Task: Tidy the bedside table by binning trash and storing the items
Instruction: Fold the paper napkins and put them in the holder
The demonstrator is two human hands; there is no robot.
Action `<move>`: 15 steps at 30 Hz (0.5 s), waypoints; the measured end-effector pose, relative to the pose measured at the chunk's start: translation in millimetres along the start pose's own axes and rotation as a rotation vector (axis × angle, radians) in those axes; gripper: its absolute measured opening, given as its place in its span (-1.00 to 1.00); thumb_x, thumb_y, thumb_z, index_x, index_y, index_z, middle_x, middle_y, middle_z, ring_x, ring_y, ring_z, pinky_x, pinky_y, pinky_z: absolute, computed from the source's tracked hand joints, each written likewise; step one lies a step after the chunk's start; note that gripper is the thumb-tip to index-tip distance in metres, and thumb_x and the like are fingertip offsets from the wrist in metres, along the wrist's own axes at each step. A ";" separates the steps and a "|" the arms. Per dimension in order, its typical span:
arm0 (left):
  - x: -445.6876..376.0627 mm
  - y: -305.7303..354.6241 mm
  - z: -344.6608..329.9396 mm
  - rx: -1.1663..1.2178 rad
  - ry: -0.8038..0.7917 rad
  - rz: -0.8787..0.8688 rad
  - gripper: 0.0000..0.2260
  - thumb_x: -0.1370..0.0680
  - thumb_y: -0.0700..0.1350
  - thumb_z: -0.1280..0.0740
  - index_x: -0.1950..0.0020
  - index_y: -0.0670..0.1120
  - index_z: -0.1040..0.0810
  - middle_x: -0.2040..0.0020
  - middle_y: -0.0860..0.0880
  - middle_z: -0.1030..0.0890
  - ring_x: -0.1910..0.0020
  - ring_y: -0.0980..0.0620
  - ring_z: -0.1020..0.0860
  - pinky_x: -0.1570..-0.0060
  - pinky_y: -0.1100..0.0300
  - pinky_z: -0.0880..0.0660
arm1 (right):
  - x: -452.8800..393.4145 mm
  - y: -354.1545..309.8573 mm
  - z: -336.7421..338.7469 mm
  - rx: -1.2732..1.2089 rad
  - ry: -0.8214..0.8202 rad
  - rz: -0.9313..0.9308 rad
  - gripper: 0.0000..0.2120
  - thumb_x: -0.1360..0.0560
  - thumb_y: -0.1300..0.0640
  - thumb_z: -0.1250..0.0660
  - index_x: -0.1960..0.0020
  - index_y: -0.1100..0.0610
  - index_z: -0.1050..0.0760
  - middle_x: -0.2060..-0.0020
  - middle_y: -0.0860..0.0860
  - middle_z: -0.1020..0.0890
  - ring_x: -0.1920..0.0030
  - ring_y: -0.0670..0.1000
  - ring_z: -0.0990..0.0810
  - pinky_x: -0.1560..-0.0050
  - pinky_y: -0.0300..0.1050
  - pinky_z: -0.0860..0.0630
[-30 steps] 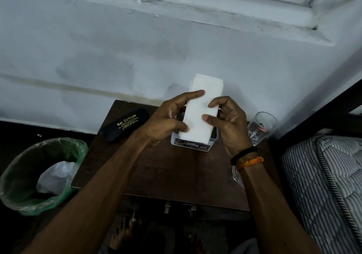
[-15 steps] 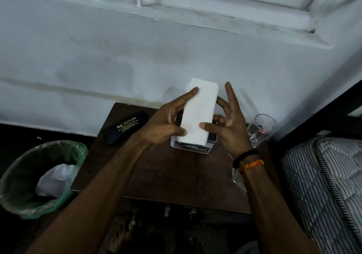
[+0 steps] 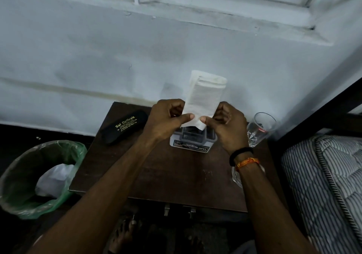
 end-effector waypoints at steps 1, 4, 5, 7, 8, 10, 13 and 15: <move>0.1 0.1 -0.3 0.000 0.010 0.001 -0.87 -0.45 -0.13 -0.53 0.03 -0.11 -0.70 0.15 0.01 -0.74 0.17 0.04 -0.72 0.08 -0.11 -0.66 | 0.4 -0.6 -1.0 0.006 -0.002 0.007 -0.79 -0.41 0.15 -0.55 0.01 0.06 -0.59 0.10 -0.06 -0.73 0.07 -0.07 -0.71 0.02 -0.03 -0.67; 1.3 2.9 -3.7 -0.008 0.035 -0.013 -0.86 -0.46 -0.13 -0.51 0.01 -0.10 -0.69 0.16 0.01 -0.74 0.18 0.03 -0.71 0.10 -0.12 -0.65 | 2.2 -2.3 -5.6 0.007 -0.019 0.001 -0.76 -0.49 -0.01 -0.46 -0.06 0.08 -0.53 0.10 -0.05 -0.73 0.08 -0.11 -0.72 0.08 -0.06 -0.67; 1.8 3.4 -5.3 -0.015 0.040 -0.016 -0.86 -0.47 -0.12 -0.51 -0.01 -0.10 -0.69 0.16 0.00 -0.74 0.18 0.02 -0.71 0.11 -0.11 -0.65 | 2.5 -3.1 -6.6 0.017 -0.013 -0.002 -0.76 -0.52 -0.07 -0.42 -0.05 0.06 -0.52 0.13 -0.07 -0.74 0.11 -0.13 -0.71 0.12 -0.09 -0.66; 2.1 2.9 -8.5 -0.034 0.037 -0.017 -0.84 -0.48 -0.11 -0.49 -0.05 -0.08 -0.68 0.15 0.00 -0.74 0.18 0.01 -0.71 0.14 -0.10 -0.66 | 3.0 -7.9 -5.3 0.053 0.034 0.019 -0.82 -0.55 -0.13 -0.35 0.06 -0.03 -0.49 0.26 -0.16 -0.70 0.22 -0.20 -0.67 0.24 -0.24 -0.57; 2.4 2.9 -10.3 -0.040 0.029 -0.020 -0.82 -0.49 -0.10 -0.49 -0.08 -0.07 -0.67 0.14 0.02 -0.73 0.16 0.04 -0.70 0.15 -0.06 -0.67 | 3.4 -11.9 -3.5 0.069 0.069 0.039 -0.81 -0.56 -0.14 -0.34 0.14 -0.07 -0.45 0.34 -0.20 -0.65 0.30 -0.23 -0.61 0.30 -0.34 -0.49; 3.1 4.7 -13.4 -0.042 0.011 -0.037 -0.77 -0.50 -0.11 -0.47 -0.15 -0.03 -0.64 0.11 0.09 -0.72 0.14 0.16 -0.69 0.16 0.10 -0.66 | 3.9 -18.5 -0.6 0.061 0.131 0.066 -0.78 -0.58 -0.08 -0.34 0.20 -0.06 -0.41 0.40 -0.23 -0.58 0.37 -0.25 -0.52 0.37 -0.43 -0.38; 3.2 7.5 -17.6 -0.056 -0.025 -0.063 -0.71 -0.51 -0.14 -0.46 -0.24 -0.02 -0.61 0.02 0.13 -0.71 0.07 0.24 -0.67 0.08 0.26 -0.61 | 1.6 -17.8 1.1 -0.055 0.158 0.043 -0.90 -0.55 0.04 -0.39 0.07 0.05 -0.51 0.24 -0.15 -0.69 0.20 -0.18 -0.66 0.25 -0.27 -0.57; 3.3 7.6 -19.6 -0.059 -0.052 -0.070 -0.69 -0.52 -0.15 -0.44 -0.26 -0.02 -0.59 -0.02 0.12 -0.71 0.02 0.24 -0.66 0.03 0.28 -0.61 | 0.0 -13.9 2.2 -0.143 0.152 0.016 -0.91 -0.53 0.12 -0.42 0.02 0.10 -0.53 0.13 -0.02 -0.73 0.10 -0.02 -0.71 0.15 -0.09 -0.64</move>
Point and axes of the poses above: each hand's wrist, its own x-axis away from the middle knuckle, its own z-axis out of the back of the hand, y = z × x, the point moved 9 cm from there along -x, towards the middle knuckle
